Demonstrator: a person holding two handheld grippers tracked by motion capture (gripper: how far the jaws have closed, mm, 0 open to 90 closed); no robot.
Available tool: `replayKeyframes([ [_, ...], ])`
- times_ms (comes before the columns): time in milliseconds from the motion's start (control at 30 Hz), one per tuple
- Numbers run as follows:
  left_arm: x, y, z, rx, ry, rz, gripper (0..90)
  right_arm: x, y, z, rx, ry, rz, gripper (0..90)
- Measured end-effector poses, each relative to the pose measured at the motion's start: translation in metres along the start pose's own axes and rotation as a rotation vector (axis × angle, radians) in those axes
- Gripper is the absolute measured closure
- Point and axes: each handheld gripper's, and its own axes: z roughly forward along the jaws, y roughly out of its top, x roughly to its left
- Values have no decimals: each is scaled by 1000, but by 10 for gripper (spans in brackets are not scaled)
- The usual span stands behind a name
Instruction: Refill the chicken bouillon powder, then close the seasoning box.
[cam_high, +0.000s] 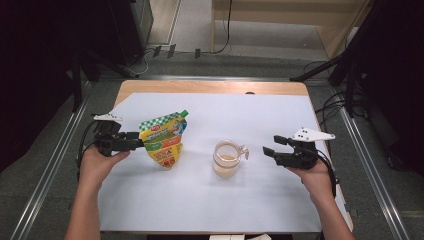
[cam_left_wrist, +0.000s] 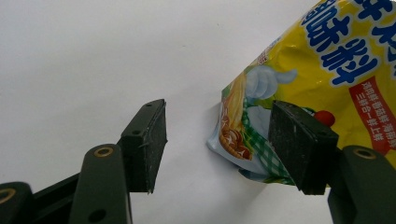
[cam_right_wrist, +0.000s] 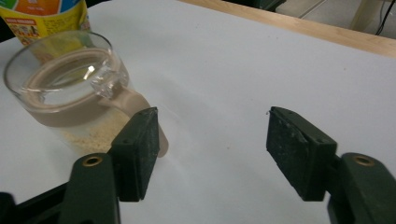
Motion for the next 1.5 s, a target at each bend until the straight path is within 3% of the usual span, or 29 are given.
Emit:
replayKeyframes([
  [200, 0, 0, -2, -24, -7, -10, 381, -9, -8, 2, 16, -34, 0, 294],
  [467, 0, -1, 2, -1, -1, -7, 371, -16, -15, 6, 45, -51, 29, 275],
  [567, 1, -2, 5, -2, -31, -12, 363, -18, -17, 7, 56, -62, 43, 275],
  [867, 2, -3, 13, 13, 24, -31, 349, -21, -22, 9, 71, -72, 60, 275],
  [1100, 3, -4, 15, 18, 20, -45, 319, -20, -23, 10, 72, -70, 66, 275],
  [1500, 6, -5, 15, 8, 50, -27, 312, -22, -23, 9, 66, -77, 68, 276],
])
